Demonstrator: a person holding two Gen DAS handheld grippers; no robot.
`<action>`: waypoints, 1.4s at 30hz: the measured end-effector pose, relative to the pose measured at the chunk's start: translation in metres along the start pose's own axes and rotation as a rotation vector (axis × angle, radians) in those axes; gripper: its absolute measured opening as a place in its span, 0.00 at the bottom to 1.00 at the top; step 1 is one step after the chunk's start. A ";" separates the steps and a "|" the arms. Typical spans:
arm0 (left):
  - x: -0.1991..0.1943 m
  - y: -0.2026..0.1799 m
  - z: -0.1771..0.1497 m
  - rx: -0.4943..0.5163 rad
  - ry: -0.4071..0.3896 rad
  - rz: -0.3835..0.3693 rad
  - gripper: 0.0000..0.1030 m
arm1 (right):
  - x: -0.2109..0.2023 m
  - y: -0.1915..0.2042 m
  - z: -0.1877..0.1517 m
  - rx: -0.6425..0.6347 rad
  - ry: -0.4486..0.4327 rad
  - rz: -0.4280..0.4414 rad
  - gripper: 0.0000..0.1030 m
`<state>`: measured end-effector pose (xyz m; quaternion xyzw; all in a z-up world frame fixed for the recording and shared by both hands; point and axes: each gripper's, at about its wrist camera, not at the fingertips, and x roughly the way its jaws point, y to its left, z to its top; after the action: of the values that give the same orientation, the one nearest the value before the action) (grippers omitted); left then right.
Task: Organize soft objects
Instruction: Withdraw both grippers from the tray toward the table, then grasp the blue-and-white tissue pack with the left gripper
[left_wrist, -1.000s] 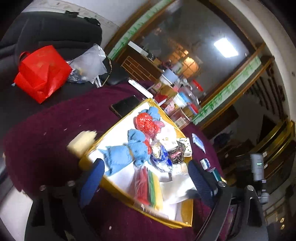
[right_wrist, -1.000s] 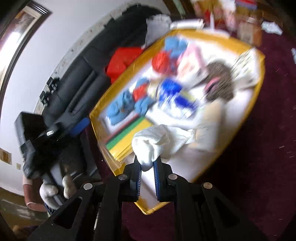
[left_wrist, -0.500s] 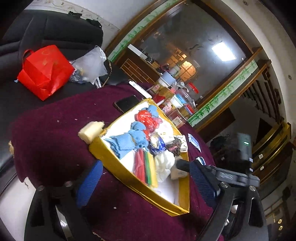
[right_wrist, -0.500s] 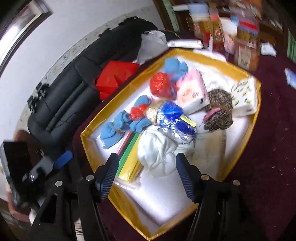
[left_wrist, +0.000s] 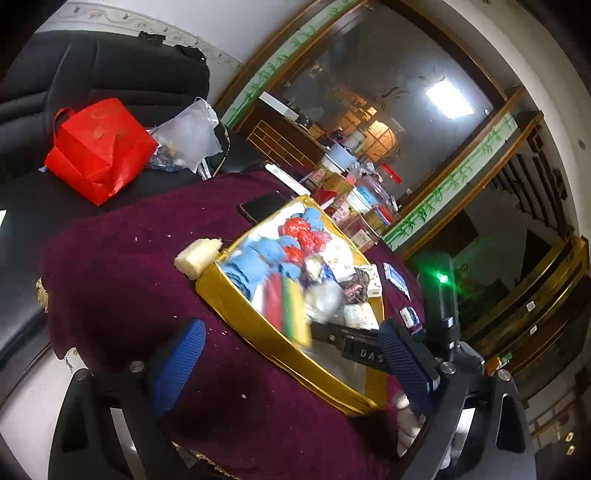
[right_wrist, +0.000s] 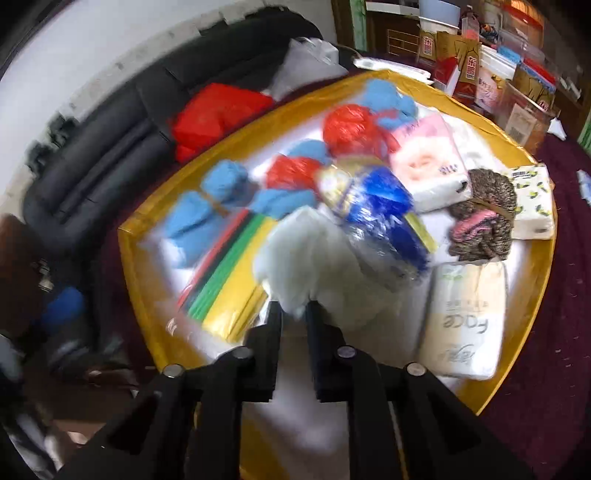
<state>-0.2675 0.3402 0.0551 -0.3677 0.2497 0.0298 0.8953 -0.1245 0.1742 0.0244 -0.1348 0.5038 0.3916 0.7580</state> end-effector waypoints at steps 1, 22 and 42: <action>-0.001 -0.002 -0.001 0.005 0.003 0.001 0.95 | -0.005 0.000 -0.001 0.010 -0.013 0.001 0.21; 0.070 -0.166 -0.102 0.371 0.354 -0.173 0.96 | -0.217 -0.317 -0.188 0.629 -0.445 -0.349 0.68; 0.161 -0.225 -0.165 0.527 0.552 -0.027 0.99 | -0.171 -0.341 -0.166 0.516 -0.462 0.115 0.72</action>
<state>-0.1433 0.0446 0.0245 -0.1226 0.4756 -0.1473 0.8585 -0.0166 -0.2273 0.0321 0.1819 0.4081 0.3136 0.8379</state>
